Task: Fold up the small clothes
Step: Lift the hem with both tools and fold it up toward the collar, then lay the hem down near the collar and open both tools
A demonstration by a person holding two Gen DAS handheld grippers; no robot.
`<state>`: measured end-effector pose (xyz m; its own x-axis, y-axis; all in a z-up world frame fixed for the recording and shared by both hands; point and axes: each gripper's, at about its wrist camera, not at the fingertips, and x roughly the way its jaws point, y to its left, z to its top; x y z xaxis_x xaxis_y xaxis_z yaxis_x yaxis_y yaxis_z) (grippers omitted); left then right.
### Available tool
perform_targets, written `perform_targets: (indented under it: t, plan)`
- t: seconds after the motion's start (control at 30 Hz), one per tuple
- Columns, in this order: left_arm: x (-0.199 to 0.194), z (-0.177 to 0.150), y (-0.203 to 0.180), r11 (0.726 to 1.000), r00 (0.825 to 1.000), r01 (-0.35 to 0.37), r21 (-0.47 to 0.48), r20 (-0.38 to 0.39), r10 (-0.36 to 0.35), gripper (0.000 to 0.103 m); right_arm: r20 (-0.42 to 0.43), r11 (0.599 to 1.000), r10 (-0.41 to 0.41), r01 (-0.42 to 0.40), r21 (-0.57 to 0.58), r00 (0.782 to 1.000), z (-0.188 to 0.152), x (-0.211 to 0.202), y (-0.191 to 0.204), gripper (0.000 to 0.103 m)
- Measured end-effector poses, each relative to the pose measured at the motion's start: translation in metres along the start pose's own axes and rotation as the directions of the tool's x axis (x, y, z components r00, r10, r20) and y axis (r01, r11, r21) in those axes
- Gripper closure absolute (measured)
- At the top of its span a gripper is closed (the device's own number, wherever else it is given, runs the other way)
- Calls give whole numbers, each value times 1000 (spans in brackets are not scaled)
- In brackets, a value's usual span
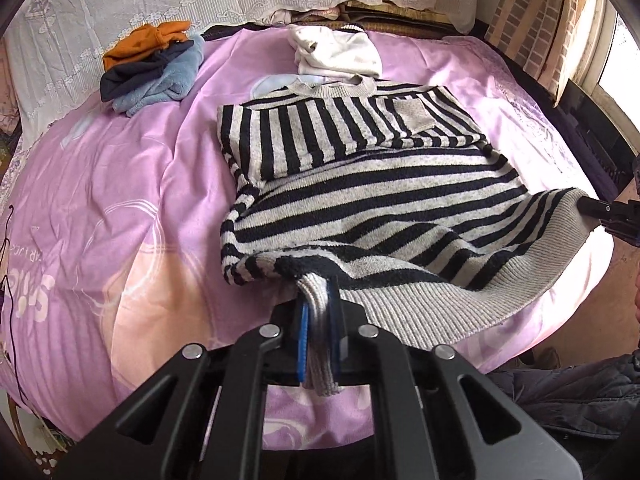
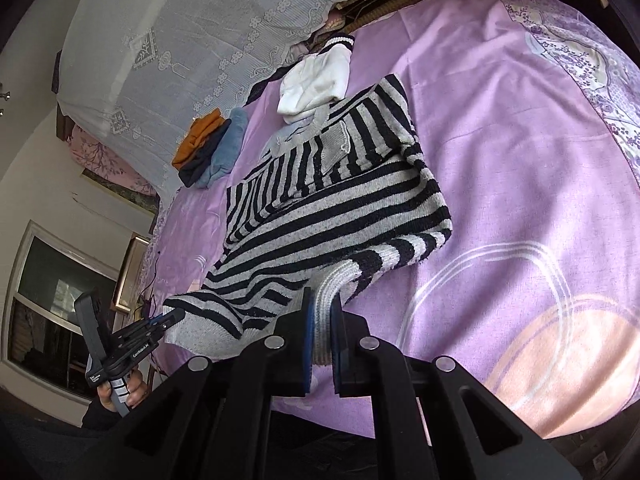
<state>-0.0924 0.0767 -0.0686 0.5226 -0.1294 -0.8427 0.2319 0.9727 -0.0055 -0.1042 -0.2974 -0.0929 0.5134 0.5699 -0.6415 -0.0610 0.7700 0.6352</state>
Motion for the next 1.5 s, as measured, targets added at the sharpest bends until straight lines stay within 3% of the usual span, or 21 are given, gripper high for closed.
perform_targets:
  t: [0.3,0.73,1.23,1.5]
  plan:
    - [3,32,6,999,999,-30,-37,29,31,96,23,999,39,-39,-20,999,34,3,5,95]
    - [17,108,32,992,996,-40,-118,77,50,96,65,994,101,-99,-40,993,109,23,10,95]
    - [68,179,67,976,994,-87,-200,47,99,96,32,988,141,-138,-67,990,198,82,12,95]
    - [111,207,82,970,996,-92,-226,-3,93,96,-12,990,142,-142,17,990,239,134,-11,95]
